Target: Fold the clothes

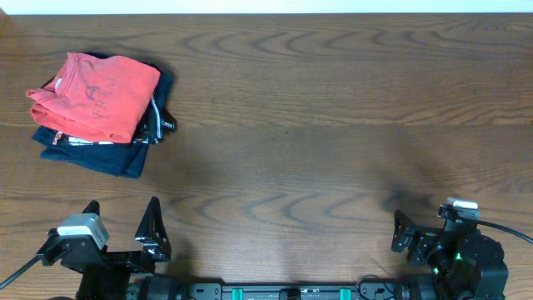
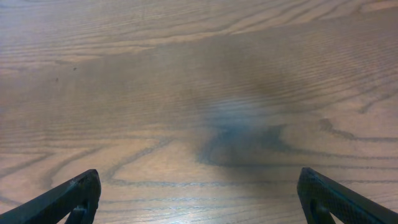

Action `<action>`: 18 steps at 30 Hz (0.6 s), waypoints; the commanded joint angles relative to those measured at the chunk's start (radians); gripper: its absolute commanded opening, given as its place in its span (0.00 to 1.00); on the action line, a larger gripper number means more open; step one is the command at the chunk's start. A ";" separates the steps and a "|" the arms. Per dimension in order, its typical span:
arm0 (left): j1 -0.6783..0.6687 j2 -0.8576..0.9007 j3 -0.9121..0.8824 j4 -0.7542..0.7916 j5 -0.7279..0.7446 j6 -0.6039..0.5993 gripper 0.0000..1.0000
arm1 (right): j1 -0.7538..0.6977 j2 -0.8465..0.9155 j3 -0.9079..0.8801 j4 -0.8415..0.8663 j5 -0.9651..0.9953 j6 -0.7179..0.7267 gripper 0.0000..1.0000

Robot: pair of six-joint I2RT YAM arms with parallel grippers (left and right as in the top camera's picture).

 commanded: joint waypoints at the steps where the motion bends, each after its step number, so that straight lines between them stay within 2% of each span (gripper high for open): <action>1: 0.002 -0.001 -0.010 0.001 -0.016 -0.009 0.98 | 0.010 -0.004 -0.004 0.000 0.013 0.015 0.99; 4: 0.002 -0.001 -0.010 0.001 -0.016 -0.009 0.98 | 0.010 -0.005 -0.018 0.012 0.020 0.014 0.99; 7: 0.002 -0.001 -0.010 0.001 -0.016 -0.009 0.98 | 0.008 -0.013 -0.057 0.095 0.027 -0.004 0.99; 15: 0.002 -0.001 -0.010 0.001 -0.016 -0.009 0.98 | 0.006 -0.183 -0.251 0.417 0.016 -0.106 0.99; 18: 0.002 -0.001 -0.010 0.001 -0.016 -0.009 0.98 | 0.000 -0.188 -0.311 0.547 0.014 -0.129 0.99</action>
